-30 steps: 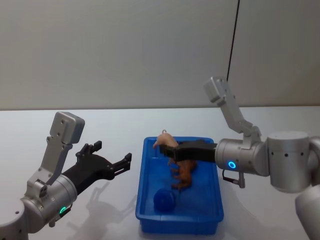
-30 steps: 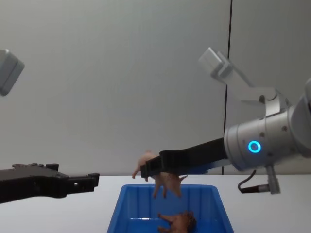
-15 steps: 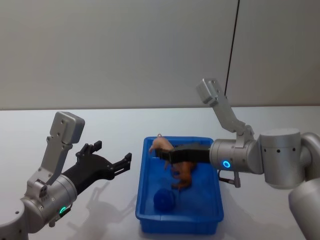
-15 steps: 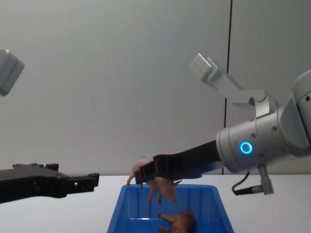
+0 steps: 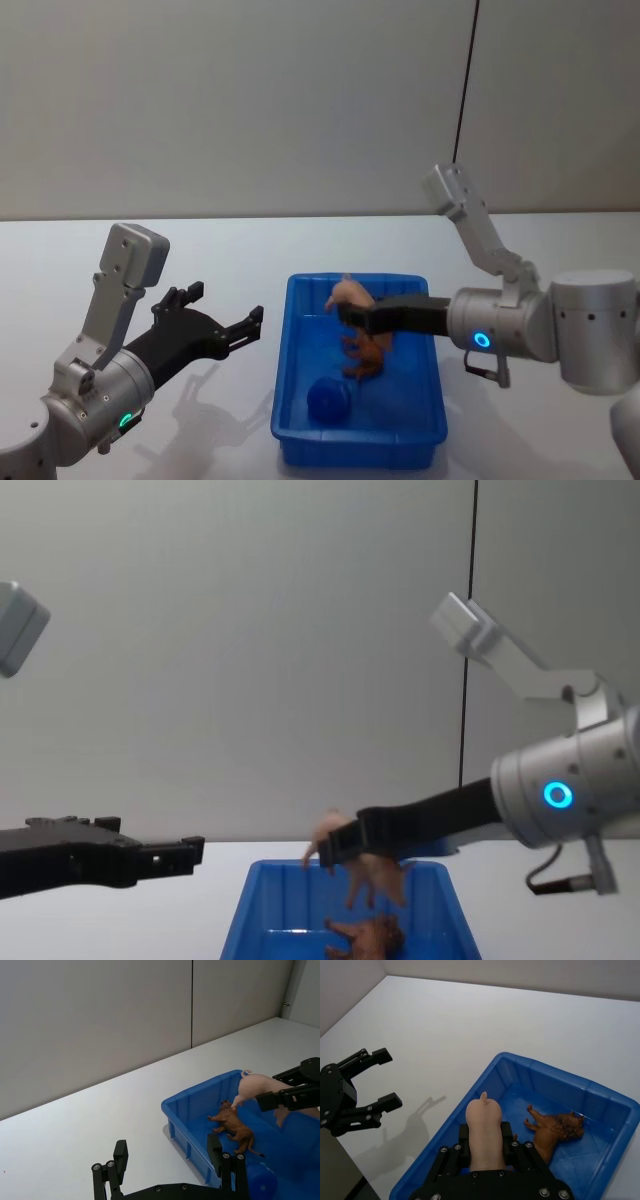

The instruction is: Pick up the two dolls from the table and place them into the box.

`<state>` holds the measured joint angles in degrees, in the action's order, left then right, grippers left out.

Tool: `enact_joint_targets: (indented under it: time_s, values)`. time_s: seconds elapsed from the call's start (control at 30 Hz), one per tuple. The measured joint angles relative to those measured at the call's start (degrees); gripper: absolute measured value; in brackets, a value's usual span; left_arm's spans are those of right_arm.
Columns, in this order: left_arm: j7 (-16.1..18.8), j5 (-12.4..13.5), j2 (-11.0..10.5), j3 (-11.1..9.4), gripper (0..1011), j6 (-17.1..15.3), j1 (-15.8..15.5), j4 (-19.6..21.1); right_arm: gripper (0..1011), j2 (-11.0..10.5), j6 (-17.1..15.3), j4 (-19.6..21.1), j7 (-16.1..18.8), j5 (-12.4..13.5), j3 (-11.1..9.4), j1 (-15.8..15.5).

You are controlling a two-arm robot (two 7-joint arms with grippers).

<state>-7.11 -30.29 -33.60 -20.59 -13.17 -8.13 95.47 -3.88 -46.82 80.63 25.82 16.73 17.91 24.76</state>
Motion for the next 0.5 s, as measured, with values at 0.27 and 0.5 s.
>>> enact_joint_targets:
  time_s: [0.27, 0.5]
  values:
    - [0.0, 0.0, 0.0, 0.0, 1001, 0.0, 0.0, 0.0, 465, -1.23, -1.51, 2.03, -0.58, 0.54, -0.46, -1.55]
    - [0.0, 0.0, 0.0, 0.0, 1001, 0.0, 0.0, 0.0, 686, -1.85, -2.27, 3.1, -0.89, 0.79, -0.69, -2.38]
